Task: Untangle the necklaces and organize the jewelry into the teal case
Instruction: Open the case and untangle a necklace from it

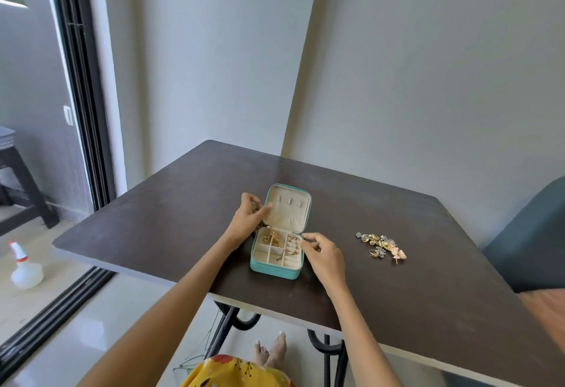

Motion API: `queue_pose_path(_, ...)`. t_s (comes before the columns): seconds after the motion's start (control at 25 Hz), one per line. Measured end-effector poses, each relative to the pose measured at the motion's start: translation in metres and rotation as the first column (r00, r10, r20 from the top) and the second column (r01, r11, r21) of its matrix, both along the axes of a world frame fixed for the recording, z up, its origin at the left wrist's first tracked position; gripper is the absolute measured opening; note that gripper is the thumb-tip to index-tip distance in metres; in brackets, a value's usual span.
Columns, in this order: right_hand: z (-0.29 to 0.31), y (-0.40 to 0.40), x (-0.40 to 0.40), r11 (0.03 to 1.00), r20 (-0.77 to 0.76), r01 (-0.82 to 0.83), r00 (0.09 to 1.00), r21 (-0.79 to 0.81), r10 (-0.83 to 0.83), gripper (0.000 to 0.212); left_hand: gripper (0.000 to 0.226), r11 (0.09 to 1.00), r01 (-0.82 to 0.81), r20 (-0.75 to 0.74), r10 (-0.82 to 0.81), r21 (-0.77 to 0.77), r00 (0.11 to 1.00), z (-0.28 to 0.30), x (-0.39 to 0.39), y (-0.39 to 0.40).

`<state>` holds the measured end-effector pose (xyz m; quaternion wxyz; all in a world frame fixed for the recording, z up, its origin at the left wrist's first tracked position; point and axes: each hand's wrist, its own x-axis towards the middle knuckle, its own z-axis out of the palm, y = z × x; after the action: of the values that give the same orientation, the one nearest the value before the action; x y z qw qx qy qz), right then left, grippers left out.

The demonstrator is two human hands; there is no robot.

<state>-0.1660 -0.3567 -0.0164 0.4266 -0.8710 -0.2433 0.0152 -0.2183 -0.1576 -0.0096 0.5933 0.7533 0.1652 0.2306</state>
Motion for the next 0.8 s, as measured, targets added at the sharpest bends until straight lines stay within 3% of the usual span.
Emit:
queue_pose_path(0.12, 0.003, 0.002, -0.002, 1.0, -0.003, 0.029, 1.0, -0.008, -0.029, 0.023, 0.018, 0.986, 0.166, -0.01, -0.166, 0.029, 0.986, -0.001, -0.016, 0.007)
queue_pose_path(0.2, 0.006, 0.01, -0.007, 0.997, 0.003, 0.078, 0.997, -0.01, -0.078, 0.023, 0.018, 0.984, 0.176, -0.016, -0.176, 0.003, 0.984, 0.001, -0.022, 0.009)
queue_pose_path(0.36, 0.016, 0.051, -0.025, 0.984, 0.02, 0.172, 0.985, 0.048, -0.174, 0.02, 0.044, 0.997, 0.061, -0.019, -0.062, -0.05, 0.998, 0.007, -0.026, 0.022)
queue_pose_path(0.56, 0.037, 0.123, -0.035, 0.998, 0.053, 0.06, 0.997, 0.001, -0.06, 0.022, 0.051, 0.994, -0.072, -0.014, 0.071, -0.077, 0.997, 0.024, -0.04, 0.083)
queue_pose_path(0.8, 0.047, 0.18, -0.037, 0.999, -0.086, -0.037, 0.996, -0.02, 0.035, 0.032, 0.053, 0.991, -0.115, -0.086, 0.11, -0.065, 0.99, 0.03, -0.049, 0.14)
